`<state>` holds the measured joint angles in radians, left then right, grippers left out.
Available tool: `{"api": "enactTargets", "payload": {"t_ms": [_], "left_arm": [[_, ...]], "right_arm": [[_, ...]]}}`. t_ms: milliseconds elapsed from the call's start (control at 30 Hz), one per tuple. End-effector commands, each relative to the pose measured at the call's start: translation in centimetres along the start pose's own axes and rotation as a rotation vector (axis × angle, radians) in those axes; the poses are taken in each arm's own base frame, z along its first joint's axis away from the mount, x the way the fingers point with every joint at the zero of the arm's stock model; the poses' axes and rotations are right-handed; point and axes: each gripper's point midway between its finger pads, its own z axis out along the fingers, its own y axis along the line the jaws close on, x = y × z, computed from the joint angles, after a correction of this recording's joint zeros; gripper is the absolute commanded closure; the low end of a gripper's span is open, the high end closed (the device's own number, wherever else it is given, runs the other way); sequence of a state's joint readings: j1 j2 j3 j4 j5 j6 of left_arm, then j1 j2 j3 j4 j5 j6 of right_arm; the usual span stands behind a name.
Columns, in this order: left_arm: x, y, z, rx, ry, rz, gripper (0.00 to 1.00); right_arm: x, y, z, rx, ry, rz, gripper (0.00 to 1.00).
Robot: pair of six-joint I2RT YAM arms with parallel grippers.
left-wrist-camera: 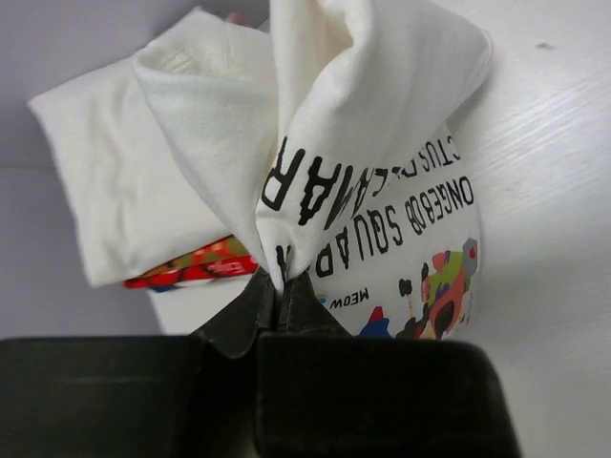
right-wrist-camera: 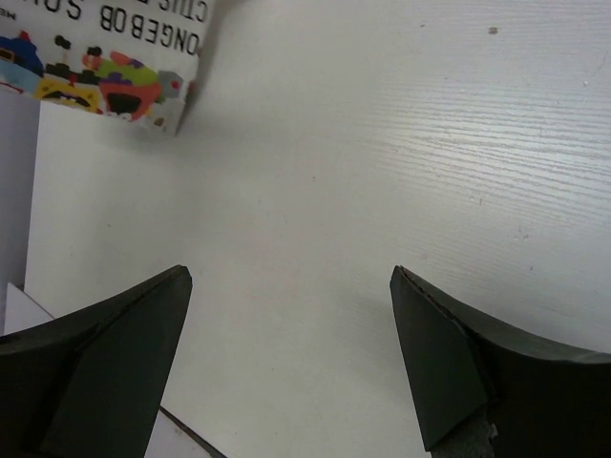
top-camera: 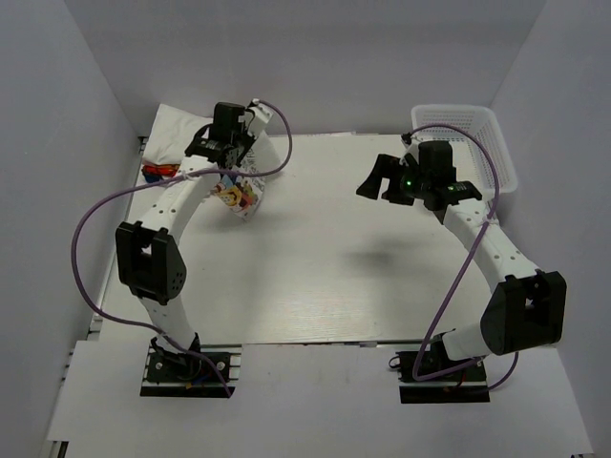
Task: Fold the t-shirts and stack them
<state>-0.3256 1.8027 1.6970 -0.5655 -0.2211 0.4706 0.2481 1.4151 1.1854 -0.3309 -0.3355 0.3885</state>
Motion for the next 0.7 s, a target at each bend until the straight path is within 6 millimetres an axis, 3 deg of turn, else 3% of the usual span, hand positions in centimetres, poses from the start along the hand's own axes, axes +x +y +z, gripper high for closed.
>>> {"api": "enactTargets", "payload": {"t_ms": [0,100,133,267,367,400,533,633,667], "left_arm": [[-3.1,7.6,-3.9,-0.206,-0.071,0.044,1.0],[-4.6,11.0,-4.7,-0.266,-0.1,0.035,1.0],[-5.9,11.9,-5.4,-0.287,-0.134,0.026,1.0],[-6.3,14.9,-5.3,-0.343,-0.146,0.062,1.0],[-6.0,15.8,-4.0,-0.348,-0.13,0.085,1.0],[-5.4,17.1,-4.1,-0.373,-0.123,0.085,1.0],[-3.3,18.2,-1.5,-0.353,-0.105,0.059,1.0],[-1.1,18.9,1.1,-0.338,-0.079,0.027,1.0],[-1.2,19.3,1.7,-0.332,-0.1,0.01,1.0]], "right_arm": [[-0.4,-0.1,-0.3,0.003,-0.009,-0.015,0.09],[-0.4,-0.2,-0.2,0.007,-0.011,-0.022,0.09],[-0.3,-0.4,0.0,0.014,-0.009,-0.019,0.09],[0.2,-0.9,1.2,0.01,0.021,-0.02,0.09],[0.8,-0.9,2.0,-0.024,0.05,-0.018,0.09],[0.6,-0.8,2.4,-0.03,0.053,-0.023,0.09],[0.8,-1.6,3.7,-0.01,0.1,-0.01,0.09],[-0.2,-1.5,4.1,-0.003,0.102,-0.01,0.09],[-0.7,-1.5,4.3,0.003,0.095,-0.016,0.09]]}}
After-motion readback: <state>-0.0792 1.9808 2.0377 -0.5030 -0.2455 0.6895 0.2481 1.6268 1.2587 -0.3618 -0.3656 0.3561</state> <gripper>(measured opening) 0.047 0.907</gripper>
